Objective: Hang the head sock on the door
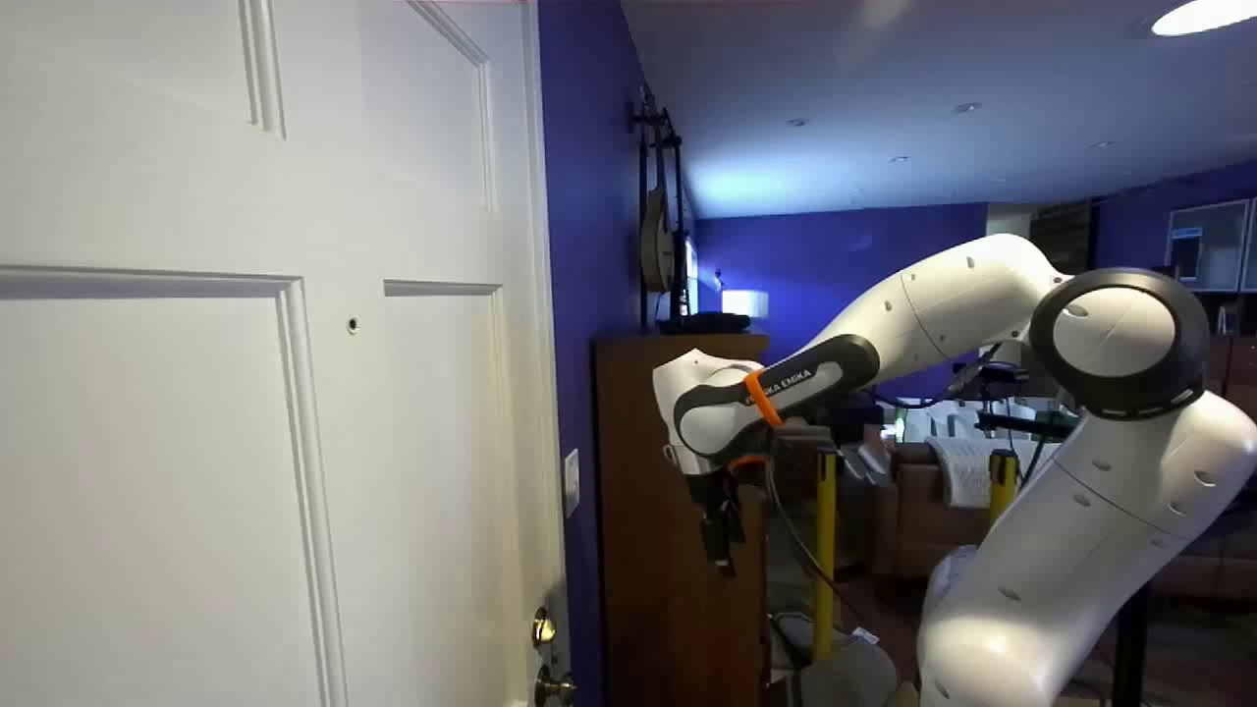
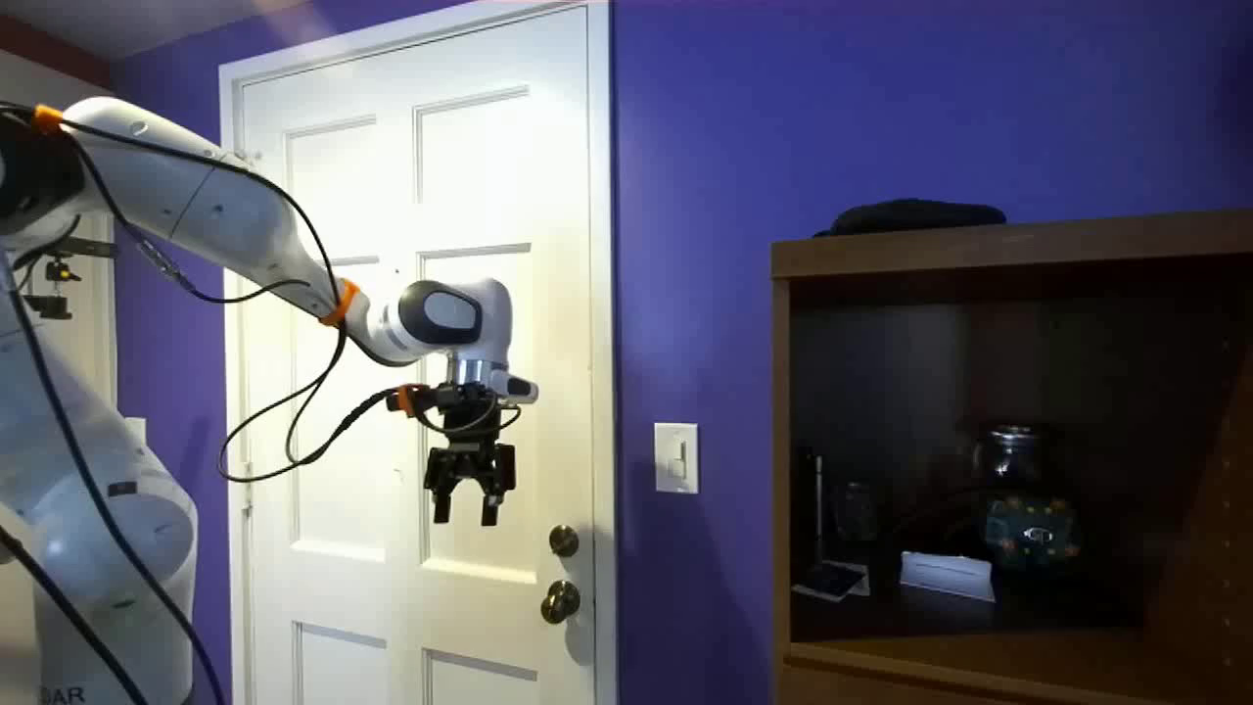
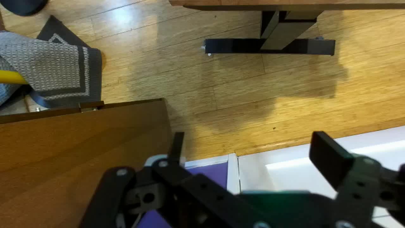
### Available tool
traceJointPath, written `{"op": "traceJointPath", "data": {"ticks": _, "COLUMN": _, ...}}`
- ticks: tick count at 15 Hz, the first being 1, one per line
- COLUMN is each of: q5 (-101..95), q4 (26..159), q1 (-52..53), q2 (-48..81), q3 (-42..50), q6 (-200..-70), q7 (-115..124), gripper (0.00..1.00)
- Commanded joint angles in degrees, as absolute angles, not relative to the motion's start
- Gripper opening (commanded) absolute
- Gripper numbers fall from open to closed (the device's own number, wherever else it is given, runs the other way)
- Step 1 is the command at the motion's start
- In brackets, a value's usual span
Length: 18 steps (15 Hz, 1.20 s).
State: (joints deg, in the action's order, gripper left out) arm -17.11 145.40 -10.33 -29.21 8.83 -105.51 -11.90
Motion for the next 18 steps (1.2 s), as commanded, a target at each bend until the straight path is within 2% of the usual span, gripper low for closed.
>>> {"op": "traceJointPath", "data": {"ticks": 1, "q5": -17.3, "q4": 145.3, "q1": -9.8, "q2": -29.2, "q3": 9.3, "q6": -105.2, "q7": -11.7, "gripper": 1.0}}
{"op": "traceJointPath", "data": {"ticks": 5, "q5": -17.3, "q4": 145.3, "q1": -9.8, "q2": -29.2, "q3": 9.3, "q6": -105.2, "q7": -11.7, "gripper": 1.0}}
{"op": "traceJointPath", "data": {"ticks": 11, "q5": -33.4, "q4": 139.8, "q1": -11.9, "q2": -37.3, "q3": 7.3, "q6": -103.2, "q7": -13.1, "gripper": 1.0}}
{"op": "traceJointPath", "data": {"ticks": 15, "q5": -42.5, "q4": 134.4, "q1": -11.8, "q2": -40.9, "q3": 9.9, "q6": -107.4, "q7": -15.2, "gripper": 1.0}}
{"op": "traceJointPath", "data": {"ticks": 18, "q5": -40.0, "q4": 134.9, "q1": -10.3, "q2": -40.0, "q3": 10.1, "q6": -104.8, "q7": -13.5, "gripper": 1.0}}
